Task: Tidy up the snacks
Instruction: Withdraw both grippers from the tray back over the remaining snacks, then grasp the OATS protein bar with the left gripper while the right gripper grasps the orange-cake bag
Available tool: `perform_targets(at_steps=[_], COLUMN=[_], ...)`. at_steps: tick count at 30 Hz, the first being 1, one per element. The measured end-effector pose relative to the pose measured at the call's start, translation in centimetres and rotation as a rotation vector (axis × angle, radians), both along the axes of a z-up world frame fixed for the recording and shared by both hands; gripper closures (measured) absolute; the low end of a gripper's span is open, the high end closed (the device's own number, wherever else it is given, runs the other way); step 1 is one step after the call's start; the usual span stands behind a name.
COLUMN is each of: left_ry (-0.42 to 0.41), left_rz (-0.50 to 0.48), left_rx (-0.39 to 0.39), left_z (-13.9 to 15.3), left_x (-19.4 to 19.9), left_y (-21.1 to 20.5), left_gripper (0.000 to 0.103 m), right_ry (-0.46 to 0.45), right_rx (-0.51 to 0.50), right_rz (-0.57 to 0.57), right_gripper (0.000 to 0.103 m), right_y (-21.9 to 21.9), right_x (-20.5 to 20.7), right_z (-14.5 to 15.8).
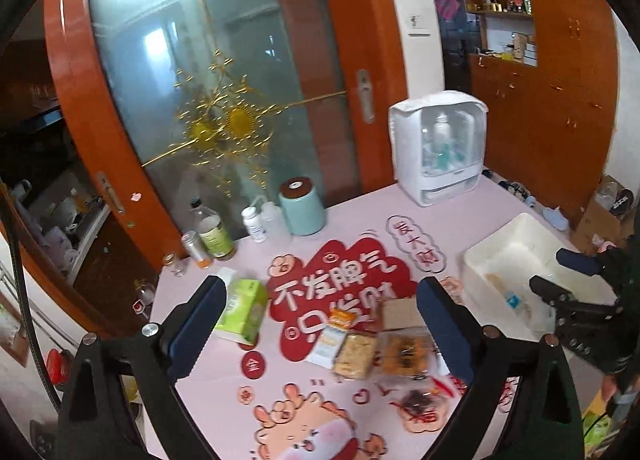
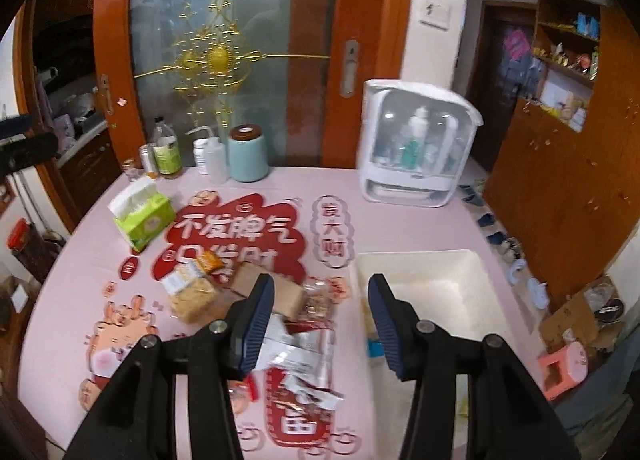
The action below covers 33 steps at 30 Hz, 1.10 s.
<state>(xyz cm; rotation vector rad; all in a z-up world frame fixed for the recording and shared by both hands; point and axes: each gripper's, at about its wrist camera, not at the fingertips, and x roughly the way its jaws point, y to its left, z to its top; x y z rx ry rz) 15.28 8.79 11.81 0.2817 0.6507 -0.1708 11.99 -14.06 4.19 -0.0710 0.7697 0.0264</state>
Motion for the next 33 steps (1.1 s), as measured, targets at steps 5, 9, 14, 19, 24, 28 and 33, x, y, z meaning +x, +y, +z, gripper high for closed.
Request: perform_targets(at_steps=[5,9,14,19,24,28,33], left_ry=[0.051,0.122,0.210,0.298,0.418,0.488,0.537], left_rz=[0.012,0.007,-0.022,-0.029,-0.012,-0.006,-0.005], left_rx=[-0.001,-0.013,0.003,0.041,0.052,0.077,0.111], left_z=[-2.2,-5.2,-9.7,-14.7,-21.0,-25.4,-29.4], left_x=[1.4,2.8,4.5,8.1,12.7,15.4,17.5], left_y=[2.6,4.2,5.0,5.4,5.2,4.5,3.8], left_gripper=[0.007,0.007,0.007,0.007,0.008,0.011,0.012], right_ry=[0.051,0.115,0.235,0.326,0.421,0.518,0.603], right_rx=[0.045,0.076,0.187,0.287,0.376,0.451,0.476], right_rz=[0.004,0.016,0.021,-0.005,-0.014,-0.010,-0.084], right_gripper=[0.053,0.053,0.053,0.053,0.053,0.053,0.053], right_y=[1.3,2.0,2.2,1.6,2.1,4.0,5.6], right_x=[1.7,3.1,5.1,7.1,8.3,8.9,9.5], right_z=[-0.7,-2.1,-5.1,-8.1,-11.5,-15.3,-19.3])
